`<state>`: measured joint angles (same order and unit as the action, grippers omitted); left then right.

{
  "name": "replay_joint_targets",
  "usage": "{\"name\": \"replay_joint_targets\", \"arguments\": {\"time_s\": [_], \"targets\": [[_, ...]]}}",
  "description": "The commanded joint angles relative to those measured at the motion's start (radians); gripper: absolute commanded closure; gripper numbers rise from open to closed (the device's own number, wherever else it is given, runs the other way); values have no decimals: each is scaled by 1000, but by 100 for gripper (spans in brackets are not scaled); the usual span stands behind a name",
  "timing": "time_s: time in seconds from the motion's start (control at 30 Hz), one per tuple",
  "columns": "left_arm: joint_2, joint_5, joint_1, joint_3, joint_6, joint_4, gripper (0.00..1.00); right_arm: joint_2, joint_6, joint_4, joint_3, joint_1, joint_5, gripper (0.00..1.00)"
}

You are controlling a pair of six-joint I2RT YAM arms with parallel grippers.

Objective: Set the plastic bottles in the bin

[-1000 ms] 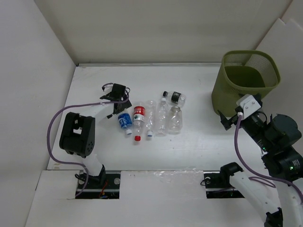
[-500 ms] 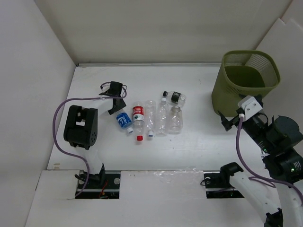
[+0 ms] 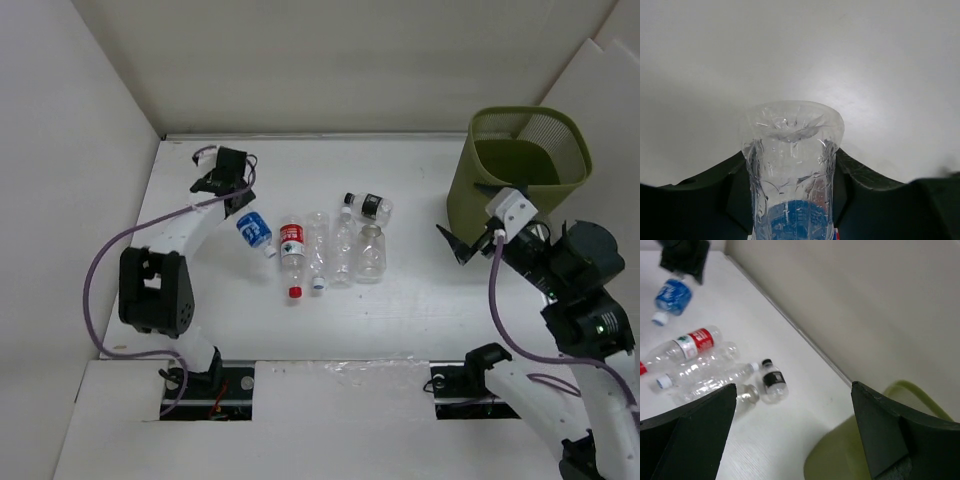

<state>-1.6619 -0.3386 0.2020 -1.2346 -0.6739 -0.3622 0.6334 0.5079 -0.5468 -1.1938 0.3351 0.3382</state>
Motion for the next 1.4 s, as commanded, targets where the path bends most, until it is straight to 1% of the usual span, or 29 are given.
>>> {"name": "replay_joint_targets", "arguments": {"time_s": [0.0, 0.03, 0.07, 0.13, 0.17, 0.2, 0.23, 0.27, 0.3, 0.33, 0.37, 0.4, 0.43, 0.47, 0.5, 0.57, 0.6, 0.63, 0.7, 0.73, 0.8, 0.9, 0.93, 1.07, 1.23, 1.3, 1.37], "targets": [[243, -54, 68, -181, 51, 31, 100, 93, -45, 192, -15, 2, 191, 0], [258, -42, 68, -243, 75, 42, 100, 135, -77, 255, -27, 2, 215, 0], [270, 11, 68, -274, 112, 54, 100, 156, -91, 284, -27, 11, 257, 0], [300, 59, 68, -337, 138, 89, 100, 224, -138, 323, -73, 12, 294, 0], [315, 109, 68, -353, 166, 104, 100, 244, -176, 364, -99, 12, 339, 0], [315, 143, 68, -364, 183, 123, 100, 262, -177, 393, -99, 12, 364, 0], [336, 179, 68, -364, 198, 144, 100, 279, -219, 419, -115, 12, 380, 0], [347, 217, 68, -364, 214, 207, 100, 311, -236, 450, -124, 12, 390, 0], [361, 313, 68, -364, 230, 245, 100, 327, -253, 468, -124, 24, 413, 0], [382, 372, 68, -352, 265, 282, 100, 342, -268, 490, -138, 39, 427, 0], [393, 444, 68, -332, 289, 361, 100, 373, -297, 507, -150, 48, 441, 0], [419, 608, 68, -312, 310, 411, 100, 388, -308, 533, -168, 70, 471, 0], [419, 691, 68, -287, 330, 466, 100, 402, -319, 545, -177, 82, 482, 0], [453, 769, 68, -255, 345, 527, 100, 416, -334, 554, -178, 94, 483, 0], [468, 839, 79, -200, 356, 627, 100, 436, -344, 570, -190, 110, 483, 0], [490, 840, 115, -189, 391, 654, 100, 451, -370, 611, -179, 159, 483, 0], [501, 840, 160, -189, 419, 654, 100, 468, -405, 631, -179, 172, 483, 0], [501, 863, 177, -189, 448, 663, 100, 477, -425, 689, -165, 201, 483, 0], [501, 915, 188, -189, 448, 684, 100, 497, -491, 760, -139, 226, 483, 0], [501, 947, 188, -189, 433, 719, 100, 521, -505, 807, -139, 238, 483, 0], [490, 1012, 188, -189, 392, 750, 100, 546, -505, 808, -139, 255, 438, 0], [504, 1062, 188, -143, 324, 857, 100, 568, -526, 808, -130, 275, 357, 0], [513, 1087, 188, -123, 309, 900, 100, 578, -537, 844, -130, 286, 345, 0], [513, 1138, 188, -105, 241, 977, 100, 630, -609, 984, -110, 309, 334, 0], [513, 1161, 208, -95, 218, 1029, 100, 703, -635, 1042, -141, 367, 334, 0], [504, 1161, 227, -95, 218, 1039, 100, 738, -672, 1111, -141, 387, 334, 0], [495, 1179, 228, -95, 208, 1039, 100, 762, -687, 1139, -153, 407, 334, 0]]}}
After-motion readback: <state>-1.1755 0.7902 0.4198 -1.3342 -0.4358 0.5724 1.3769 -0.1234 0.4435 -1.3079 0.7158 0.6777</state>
